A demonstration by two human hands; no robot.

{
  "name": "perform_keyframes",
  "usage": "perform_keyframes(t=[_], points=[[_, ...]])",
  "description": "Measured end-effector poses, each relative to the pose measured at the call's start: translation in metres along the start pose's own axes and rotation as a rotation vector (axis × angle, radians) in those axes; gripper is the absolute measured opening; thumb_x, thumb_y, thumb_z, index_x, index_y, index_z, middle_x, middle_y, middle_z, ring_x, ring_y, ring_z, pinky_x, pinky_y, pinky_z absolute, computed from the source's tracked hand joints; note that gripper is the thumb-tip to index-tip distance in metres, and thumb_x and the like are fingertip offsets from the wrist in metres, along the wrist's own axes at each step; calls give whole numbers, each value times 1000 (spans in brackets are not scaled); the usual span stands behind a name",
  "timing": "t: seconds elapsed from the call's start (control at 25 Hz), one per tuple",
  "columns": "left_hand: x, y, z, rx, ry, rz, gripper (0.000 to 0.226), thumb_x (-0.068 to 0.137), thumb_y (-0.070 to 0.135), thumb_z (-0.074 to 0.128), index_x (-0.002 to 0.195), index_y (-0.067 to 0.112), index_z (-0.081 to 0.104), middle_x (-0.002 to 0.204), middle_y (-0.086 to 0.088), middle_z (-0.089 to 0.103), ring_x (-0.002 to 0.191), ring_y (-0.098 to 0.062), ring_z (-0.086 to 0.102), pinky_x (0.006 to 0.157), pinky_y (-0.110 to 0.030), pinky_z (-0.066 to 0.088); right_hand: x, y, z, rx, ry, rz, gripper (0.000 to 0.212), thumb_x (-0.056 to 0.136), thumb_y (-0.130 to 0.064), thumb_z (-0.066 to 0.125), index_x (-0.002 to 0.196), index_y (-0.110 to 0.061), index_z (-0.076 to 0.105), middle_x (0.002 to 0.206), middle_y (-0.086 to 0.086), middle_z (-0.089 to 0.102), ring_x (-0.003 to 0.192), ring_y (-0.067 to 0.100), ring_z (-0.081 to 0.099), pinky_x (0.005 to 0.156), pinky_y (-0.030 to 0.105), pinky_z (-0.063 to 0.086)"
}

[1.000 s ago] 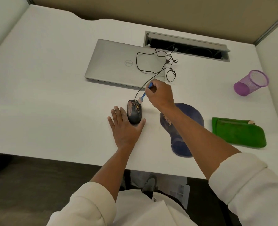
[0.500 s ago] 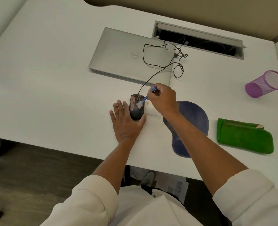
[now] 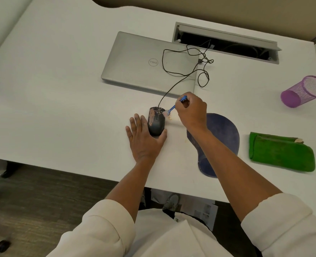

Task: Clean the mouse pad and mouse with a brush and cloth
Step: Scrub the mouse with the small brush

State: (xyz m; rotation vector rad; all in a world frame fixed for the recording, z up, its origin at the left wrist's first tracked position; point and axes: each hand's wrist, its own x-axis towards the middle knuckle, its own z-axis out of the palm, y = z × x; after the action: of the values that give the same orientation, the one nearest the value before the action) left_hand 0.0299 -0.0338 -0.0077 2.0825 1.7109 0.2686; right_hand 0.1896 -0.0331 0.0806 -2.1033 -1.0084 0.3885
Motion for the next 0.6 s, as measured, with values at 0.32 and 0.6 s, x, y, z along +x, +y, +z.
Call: perform_keyframes(t=[0.32, 0.6], points=[[-1, -3, -1, 8, 15, 6, 104, 84, 77, 43, 161, 10, 22, 171, -8, 13, 159, -26, 1, 126, -41, -7, 23, -16, 15, -75, -46, -19, 9, 88, -20, 58, 80, -17, 54, 74, 2, 60, 66, 21, 52, 55, 27, 40], [0, -2, 1, 18, 9, -3, 105, 83, 77, 40, 162, 12, 20, 171, -7, 12, 159, -25, 0, 124, -38, -13, 37, -25, 20, -176, -127, -66, 11, 92, -19, 56, 94, -12, 63, 84, 5, 64, 74, 21, 57, 63, 32, 47]])
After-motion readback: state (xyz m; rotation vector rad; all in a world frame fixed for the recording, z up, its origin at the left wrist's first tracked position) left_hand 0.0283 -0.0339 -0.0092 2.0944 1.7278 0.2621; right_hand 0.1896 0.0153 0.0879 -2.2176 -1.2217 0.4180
